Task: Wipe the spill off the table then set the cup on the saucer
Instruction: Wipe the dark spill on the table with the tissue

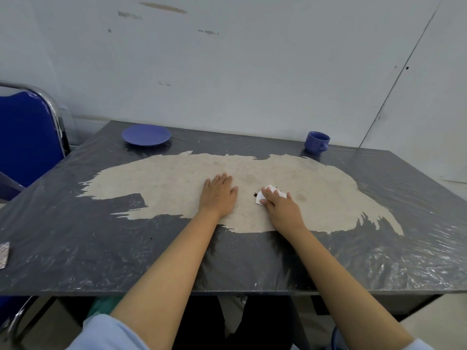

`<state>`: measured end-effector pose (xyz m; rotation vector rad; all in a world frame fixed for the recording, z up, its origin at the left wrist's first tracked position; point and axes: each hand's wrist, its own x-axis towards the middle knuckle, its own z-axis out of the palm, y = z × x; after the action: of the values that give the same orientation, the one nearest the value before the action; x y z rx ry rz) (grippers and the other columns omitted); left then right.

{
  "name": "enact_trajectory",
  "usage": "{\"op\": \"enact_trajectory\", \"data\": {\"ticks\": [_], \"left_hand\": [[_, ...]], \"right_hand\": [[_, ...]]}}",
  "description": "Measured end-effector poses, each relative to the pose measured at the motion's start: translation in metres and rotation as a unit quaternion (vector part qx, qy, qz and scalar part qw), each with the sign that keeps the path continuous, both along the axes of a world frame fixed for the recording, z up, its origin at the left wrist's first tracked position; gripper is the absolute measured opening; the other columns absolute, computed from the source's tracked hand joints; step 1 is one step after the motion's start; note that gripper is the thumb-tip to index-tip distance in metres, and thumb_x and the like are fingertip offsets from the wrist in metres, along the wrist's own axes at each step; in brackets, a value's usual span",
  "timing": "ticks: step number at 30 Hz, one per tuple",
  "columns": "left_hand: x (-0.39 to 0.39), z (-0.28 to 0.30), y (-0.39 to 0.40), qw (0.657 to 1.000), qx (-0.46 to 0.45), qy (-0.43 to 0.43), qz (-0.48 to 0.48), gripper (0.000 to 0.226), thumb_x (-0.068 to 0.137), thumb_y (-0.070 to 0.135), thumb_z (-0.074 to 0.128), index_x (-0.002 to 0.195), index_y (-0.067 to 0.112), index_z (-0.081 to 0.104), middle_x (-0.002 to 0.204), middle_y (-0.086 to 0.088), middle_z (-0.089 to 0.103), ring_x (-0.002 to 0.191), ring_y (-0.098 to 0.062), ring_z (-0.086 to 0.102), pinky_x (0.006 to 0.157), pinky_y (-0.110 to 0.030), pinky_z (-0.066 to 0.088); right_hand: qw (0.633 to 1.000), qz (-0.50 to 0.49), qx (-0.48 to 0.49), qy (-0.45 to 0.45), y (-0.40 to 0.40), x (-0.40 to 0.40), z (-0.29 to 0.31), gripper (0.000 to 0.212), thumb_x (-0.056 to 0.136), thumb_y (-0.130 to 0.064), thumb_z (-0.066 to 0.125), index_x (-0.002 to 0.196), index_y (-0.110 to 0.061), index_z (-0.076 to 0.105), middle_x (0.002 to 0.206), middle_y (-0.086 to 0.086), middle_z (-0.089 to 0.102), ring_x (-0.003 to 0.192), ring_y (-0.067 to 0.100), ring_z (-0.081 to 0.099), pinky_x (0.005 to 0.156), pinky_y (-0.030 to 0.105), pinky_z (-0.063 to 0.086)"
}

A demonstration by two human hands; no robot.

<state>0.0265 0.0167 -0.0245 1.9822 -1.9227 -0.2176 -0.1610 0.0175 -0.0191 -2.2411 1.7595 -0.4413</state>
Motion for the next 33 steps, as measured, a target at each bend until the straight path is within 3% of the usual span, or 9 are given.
{"op": "enact_trajectory", "data": {"ticks": [6,11,14,27,33], "left_hand": [[0.0,-0.001,0.0,1.0,-0.006,0.023,0.008,0.056,0.103,0.041,0.018,0.152,0.017,0.028,0.163,-0.001,0.019,0.152,-0.018,0.013,0.124,-0.041,0.006],[-0.001,-0.001,0.002,0.999,-0.006,0.035,0.01,0.057,0.103,0.044,0.018,0.152,0.018,0.029,0.163,0.0,0.02,0.152,-0.016,0.014,0.124,-0.04,0.006],[0.0,-0.001,0.001,0.999,-0.003,0.035,0.012,0.056,0.103,0.044,0.018,0.152,0.019,0.03,0.163,0.0,0.019,0.152,-0.017,0.014,0.124,-0.04,0.006],[0.0,0.0,0.002,0.999,-0.011,0.045,0.011,0.057,0.103,0.044,0.019,0.152,0.019,0.031,0.163,0.001,0.022,0.152,-0.016,0.016,0.125,-0.04,0.007],[0.0,-0.001,0.001,0.999,-0.011,0.044,0.012,0.056,0.103,0.044,0.019,0.152,0.018,0.032,0.162,0.0,0.023,0.152,-0.017,0.016,0.124,-0.041,0.007]], "right_hand": [[0.999,0.03,0.015,0.006,-0.009,0.017,0.006,0.045,0.104,-0.035,0.034,0.149,-0.03,0.037,0.158,-0.003,0.033,0.148,0.037,0.019,0.116,0.041,0.022],[0.997,0.069,-0.024,-0.006,-0.004,0.027,0.008,0.039,0.103,-0.03,0.041,0.141,-0.03,0.052,0.147,0.0,0.05,0.134,0.021,0.046,0.119,0.032,0.009],[0.995,0.086,-0.038,-0.017,0.002,0.018,0.006,0.037,0.102,-0.029,0.042,0.137,-0.029,0.056,0.142,-0.003,0.056,0.129,0.016,0.052,0.121,0.032,0.004],[0.99,0.103,-0.022,0.092,-0.041,-0.002,0.026,0.041,0.105,-0.028,0.032,0.143,-0.03,0.048,0.142,0.008,0.056,0.129,0.017,0.053,0.122,0.036,-0.005],[0.994,0.078,-0.02,0.079,-0.048,-0.022,0.028,0.039,0.104,-0.032,0.035,0.138,-0.03,0.053,0.141,0.002,0.057,0.127,0.019,0.055,0.121,0.042,-0.005]]}}
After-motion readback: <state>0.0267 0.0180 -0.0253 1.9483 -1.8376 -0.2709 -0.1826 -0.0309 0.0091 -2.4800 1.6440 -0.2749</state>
